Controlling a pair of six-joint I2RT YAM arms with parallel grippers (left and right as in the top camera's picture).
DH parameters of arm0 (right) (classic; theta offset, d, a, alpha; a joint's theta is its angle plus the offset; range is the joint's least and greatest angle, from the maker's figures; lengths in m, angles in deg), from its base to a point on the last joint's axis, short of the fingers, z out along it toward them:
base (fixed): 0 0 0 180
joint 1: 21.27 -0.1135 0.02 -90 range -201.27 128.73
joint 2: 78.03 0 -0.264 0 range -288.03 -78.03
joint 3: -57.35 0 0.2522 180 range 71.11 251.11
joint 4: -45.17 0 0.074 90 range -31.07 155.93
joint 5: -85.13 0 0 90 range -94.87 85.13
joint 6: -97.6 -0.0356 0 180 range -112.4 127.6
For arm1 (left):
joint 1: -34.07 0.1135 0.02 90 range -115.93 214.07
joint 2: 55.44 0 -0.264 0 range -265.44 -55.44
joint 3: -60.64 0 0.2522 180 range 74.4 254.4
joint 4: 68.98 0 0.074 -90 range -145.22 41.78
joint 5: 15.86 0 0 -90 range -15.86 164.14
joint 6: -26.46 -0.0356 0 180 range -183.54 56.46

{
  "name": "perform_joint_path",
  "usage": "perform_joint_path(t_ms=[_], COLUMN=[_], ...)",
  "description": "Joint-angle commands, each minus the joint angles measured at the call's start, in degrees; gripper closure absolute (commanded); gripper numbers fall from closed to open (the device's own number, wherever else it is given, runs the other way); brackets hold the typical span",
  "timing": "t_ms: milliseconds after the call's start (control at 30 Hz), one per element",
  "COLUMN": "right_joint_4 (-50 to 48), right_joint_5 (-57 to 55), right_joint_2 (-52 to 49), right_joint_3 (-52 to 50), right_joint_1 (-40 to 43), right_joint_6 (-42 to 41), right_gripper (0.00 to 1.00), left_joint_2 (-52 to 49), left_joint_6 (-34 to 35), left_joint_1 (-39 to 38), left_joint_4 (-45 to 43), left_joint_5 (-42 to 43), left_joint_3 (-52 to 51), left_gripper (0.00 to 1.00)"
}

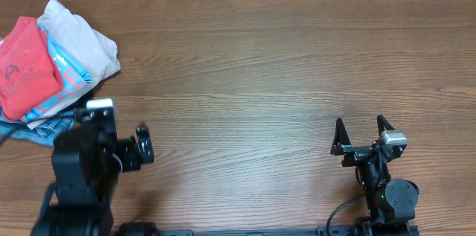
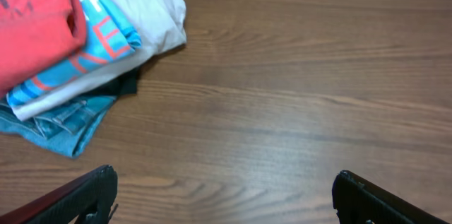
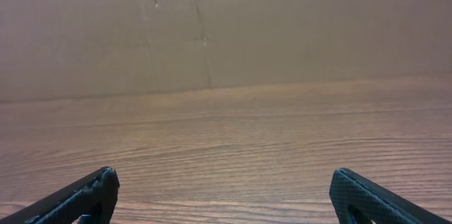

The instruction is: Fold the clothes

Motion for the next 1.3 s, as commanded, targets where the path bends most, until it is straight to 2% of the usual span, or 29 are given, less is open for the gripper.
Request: perform_joint_path(t_ms=[0, 233, 300, 467, 733, 867, 1267], right_joint_4=[-0.35, -0.37, -0.37, -0.35, -0.37, -0.35, -0.37], right_joint_5=[-0.74, -0.74, -0.74, -0.74, -0.72, -0.72, -0.74], right_joint_2=[0.2, 0.2, 0.2, 0.2, 0.2, 0.2, 0.2], right_joint_3=[-0.57, -0.57, -0.57, -0.57, -0.59, -0.57, -0.57], right_joint_1=[-0.31, -0.31, -0.31, -0.31, -0.31, -0.31, -0.31], right_joint_6=[0.59, 0.59, 0.59, 0.59, 0.59, 0.59, 0.59], right_gripper=[0.0, 0.0, 0.0, 0.0, 0.0, 0.0, 0.0], left_joint_2=[7.52, 25.27, 31.74, 38.34, 38.18, 38.18, 38.12], left_joint_6=[1.05, 1.27, 1.22, 1.22, -1.25, -1.99, -1.99], left_joint_1=[-0.94, -1.84, -1.84, -1.9, -2.27, -2.54, -2.54], left_joint_4=[0.37, -5.99, -13.49, -27.8, -58.01, -54.51, -54.66], left_joint_5=[0.33, 4.22, 3.98, 3.96, 2.67, 0.81, 1.18], left_joint_3=[-5.79, -25.53, -33.64, -43.98, -56.81, -56.68, -56.68], left_gripper=[0.0, 0.0, 0.0, 0.0, 0.0, 0.0, 0.0])
